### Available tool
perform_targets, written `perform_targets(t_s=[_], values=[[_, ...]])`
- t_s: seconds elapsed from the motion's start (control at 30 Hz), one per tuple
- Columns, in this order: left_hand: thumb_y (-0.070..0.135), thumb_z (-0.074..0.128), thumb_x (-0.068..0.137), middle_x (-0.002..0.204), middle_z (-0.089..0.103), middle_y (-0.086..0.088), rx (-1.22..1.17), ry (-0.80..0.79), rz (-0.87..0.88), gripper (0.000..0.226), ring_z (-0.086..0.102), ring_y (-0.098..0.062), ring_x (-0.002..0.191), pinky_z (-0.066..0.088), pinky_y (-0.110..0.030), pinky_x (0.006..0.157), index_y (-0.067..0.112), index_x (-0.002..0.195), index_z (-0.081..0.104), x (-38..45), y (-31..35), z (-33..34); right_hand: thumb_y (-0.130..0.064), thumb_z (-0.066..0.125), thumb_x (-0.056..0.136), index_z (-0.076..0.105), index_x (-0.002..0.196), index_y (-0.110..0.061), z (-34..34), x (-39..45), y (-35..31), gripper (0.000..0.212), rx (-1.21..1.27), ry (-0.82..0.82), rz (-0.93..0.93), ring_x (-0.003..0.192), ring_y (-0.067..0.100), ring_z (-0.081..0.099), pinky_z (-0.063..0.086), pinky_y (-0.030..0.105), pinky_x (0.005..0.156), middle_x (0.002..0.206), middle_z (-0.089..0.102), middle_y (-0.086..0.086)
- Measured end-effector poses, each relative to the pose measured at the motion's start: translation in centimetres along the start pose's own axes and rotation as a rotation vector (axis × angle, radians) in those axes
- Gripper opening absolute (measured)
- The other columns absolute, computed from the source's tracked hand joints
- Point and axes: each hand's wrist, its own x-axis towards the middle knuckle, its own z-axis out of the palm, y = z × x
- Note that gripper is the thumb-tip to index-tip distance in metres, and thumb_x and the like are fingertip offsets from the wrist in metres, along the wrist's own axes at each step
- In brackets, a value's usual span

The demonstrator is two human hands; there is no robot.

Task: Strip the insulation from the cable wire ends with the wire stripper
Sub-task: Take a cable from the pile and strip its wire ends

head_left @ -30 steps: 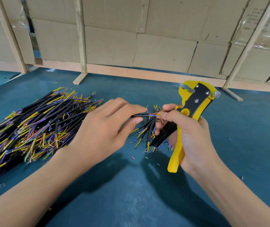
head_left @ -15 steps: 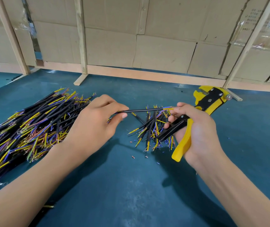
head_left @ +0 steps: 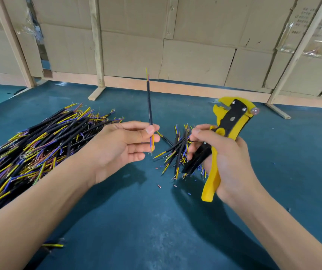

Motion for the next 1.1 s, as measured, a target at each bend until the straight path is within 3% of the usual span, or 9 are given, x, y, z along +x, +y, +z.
perform_targets(t_s=[0.1, 0.2, 0.37, 0.53, 0.77, 0.93, 1.03, 1.1], values=[[0.029, 0.078, 0.074, 0.087, 0.07, 0.001, -0.131, -0.056, -0.029, 0.033, 0.066, -0.013, 0.07, 0.049, -0.023, 0.062, 0.02, 0.106, 0.079, 0.0, 0.1, 0.3, -0.008, 0.074, 0.077, 0.071, 0.083, -0.006, 0.4, -0.6, 0.5, 0.007, -0.079, -0.087, 0.014, 0.061, 0.025, 0.061, 0.051, 0.039, 0.059, 0.077, 0.069, 0.017], [0.025, 0.078, 0.076, 0.075, 0.062, 0.002, -0.179, -0.088, -0.018, 0.033, 0.059, -0.012, 0.063, 0.043, -0.022, 0.056, 0.016, 0.108, 0.078, -0.1, 0.1, 0.7, -0.011, 0.082, 0.076, 0.07, 0.088, -0.002, 0.6, -1.0, 0.8, 0.019, -0.178, -0.126, 0.019, 0.063, 0.029, 0.06, 0.05, 0.044, 0.064, 0.083, 0.071, 0.025], [0.021, 0.078, 0.075, 0.079, 0.065, 0.001, -0.184, -0.088, -0.012, 0.03, 0.055, -0.012, 0.06, 0.038, -0.022, 0.053, 0.015, 0.105, 0.078, -0.2, 0.0, 1.3, -0.004, 0.084, 0.077, 0.068, 0.09, -0.001, 1.0, -1.5, 1.0, 0.021, -0.209, -0.18, -0.008, 0.057, 0.022, 0.062, 0.05, 0.033, 0.056, 0.073, 0.071, 0.014], [0.018, 0.076, 0.079, 0.08, 0.065, -0.002, -0.195, -0.105, -0.005, 0.023, 0.053, -0.012, 0.06, 0.039, -0.022, 0.053, 0.014, 0.101, 0.078, -0.4, 0.0, 1.8, -0.002, 0.083, 0.076, 0.068, 0.085, -0.005, 0.9, -1.3, 1.0, 0.018, -0.217, -0.212, 0.001, 0.059, 0.025, 0.061, 0.05, 0.035, 0.058, 0.07, 0.068, 0.015], [0.012, 0.071, 0.083, 0.078, 0.062, -0.004, -0.212, -0.158, -0.001, 0.008, 0.048, -0.014, 0.058, 0.038, -0.025, 0.054, 0.012, 0.09, 0.075, -0.5, 0.5, 1.8, -0.008, 0.082, 0.066, 0.071, 0.081, -0.012, 0.5, -0.7, 1.2, 0.019, -0.108, -0.099, 0.019, 0.062, 0.028, 0.062, 0.052, 0.042, 0.063, 0.07, 0.067, 0.014], [0.01, 0.073, 0.083, 0.081, 0.067, -0.006, -0.212, -0.055, 0.037, 0.009, 0.05, -0.012, 0.057, 0.038, -0.022, 0.054, 0.01, 0.092, 0.073, -0.4, 0.3, 2.0, -0.012, 0.08, 0.07, 0.071, 0.072, -0.012, 0.4, -0.5, 0.9, 0.009, -0.021, -0.05, 0.039, 0.059, 0.025, 0.06, 0.052, 0.036, 0.054, 0.07, 0.065, 0.014], [0.011, 0.073, 0.083, 0.083, 0.068, -0.007, -0.275, 0.05, 0.125, 0.012, 0.049, -0.011, 0.057, 0.038, -0.021, 0.053, 0.009, 0.094, 0.071, -0.3, 0.4, 1.8, -0.017, 0.076, 0.085, 0.067, 0.079, -0.005, 0.6, -0.7, 0.6, 0.016, 0.091, -0.161, 0.141, 0.059, 0.03, 0.059, 0.053, 0.04, 0.057, 0.067, 0.057, 0.013], [0.011, 0.072, 0.083, 0.084, 0.067, -0.007, -0.321, 0.109, 0.178, 0.013, 0.05, -0.011, 0.058, 0.038, -0.022, 0.052, 0.01, 0.095, 0.067, -0.2, 0.5, 1.7, -0.029, 0.07, 0.091, 0.065, 0.084, -0.003, 0.8, -1.0, 0.4, 0.027, 0.181, -0.275, 0.219, 0.065, 0.037, 0.064, 0.057, 0.05, 0.066, 0.068, 0.055, 0.015]])
